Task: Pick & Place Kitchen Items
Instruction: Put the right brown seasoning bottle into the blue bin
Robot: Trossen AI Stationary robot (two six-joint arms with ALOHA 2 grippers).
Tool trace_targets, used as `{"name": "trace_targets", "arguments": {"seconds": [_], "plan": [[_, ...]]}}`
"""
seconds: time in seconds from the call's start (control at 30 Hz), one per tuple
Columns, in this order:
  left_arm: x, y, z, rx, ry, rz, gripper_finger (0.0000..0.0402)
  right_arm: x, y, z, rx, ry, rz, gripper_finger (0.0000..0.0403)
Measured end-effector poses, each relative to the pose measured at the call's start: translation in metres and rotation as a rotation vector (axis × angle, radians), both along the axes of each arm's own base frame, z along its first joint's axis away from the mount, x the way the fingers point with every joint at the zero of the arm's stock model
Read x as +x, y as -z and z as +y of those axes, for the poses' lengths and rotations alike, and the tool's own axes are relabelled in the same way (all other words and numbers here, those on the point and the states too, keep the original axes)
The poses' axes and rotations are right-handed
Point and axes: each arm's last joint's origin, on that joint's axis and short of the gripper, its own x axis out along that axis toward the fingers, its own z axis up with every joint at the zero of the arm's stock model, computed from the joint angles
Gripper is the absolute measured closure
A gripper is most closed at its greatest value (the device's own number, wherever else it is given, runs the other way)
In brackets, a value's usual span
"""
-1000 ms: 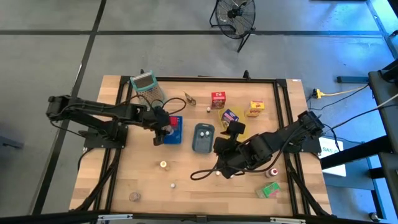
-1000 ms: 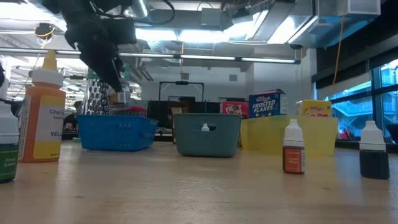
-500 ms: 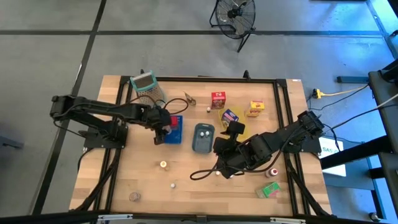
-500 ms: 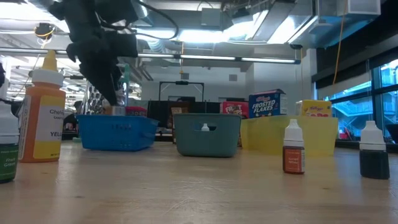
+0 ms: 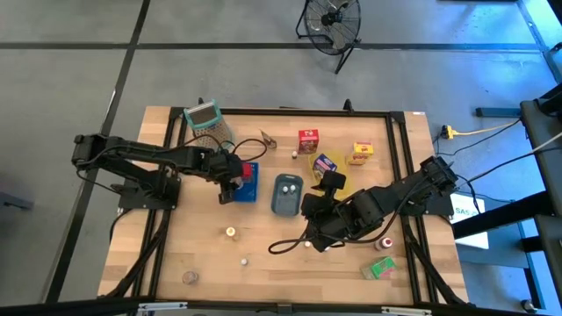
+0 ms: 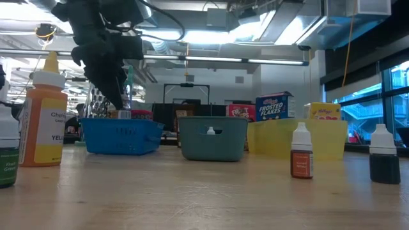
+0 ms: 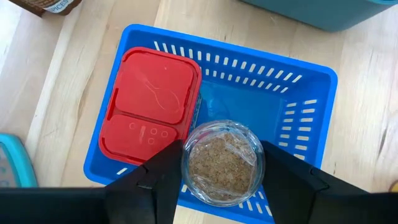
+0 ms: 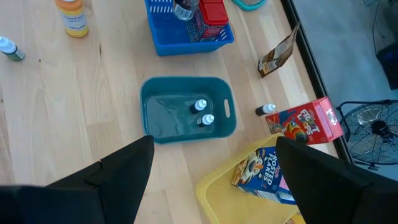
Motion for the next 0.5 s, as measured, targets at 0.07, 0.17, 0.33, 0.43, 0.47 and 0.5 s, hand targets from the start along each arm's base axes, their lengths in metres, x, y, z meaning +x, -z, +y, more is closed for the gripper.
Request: {"name": "trace_targets", "arguments": {"seconds": [0.07, 0.17, 0.33, 0.43, 0.47, 0.5], "plan": [[0.000, 0.000, 0.000, 0.006, -0.001, 0.000, 0.0217, 0.000, 0.000, 0.000, 0.000, 0.000, 0.000, 0.0063], [-0.001, 0.000, -0.002, 0.031, -0.004, 0.007, 0.0217, 0.000, 0.000, 0.000, 0.000, 0.000, 0.000, 0.0063], [-0.005, -0.004, -0.006, 0.027, 0.004, -0.005, 0.0217, 0.000, 0.000, 0.000, 0.000, 0.000, 0.001, 0.0063], [-0.005, -0.005, -0.009, 0.019, 0.003, -0.016, 0.0217, 0.000, 0.000, 0.000, 0.000, 0.000, 0.001, 0.0063], [-0.005, -0.005, -0.010, 0.018, 0.005, -0.016, 0.0217, 0.000, 0.000, 0.000, 0.000, 0.000, 0.001, 0.0063], [-0.005, -0.005, -0.011, 0.021, 0.008, -0.017, 0.0217, 0.000, 0.000, 0.000, 0.000, 0.000, 0.001, 0.0063]]}}
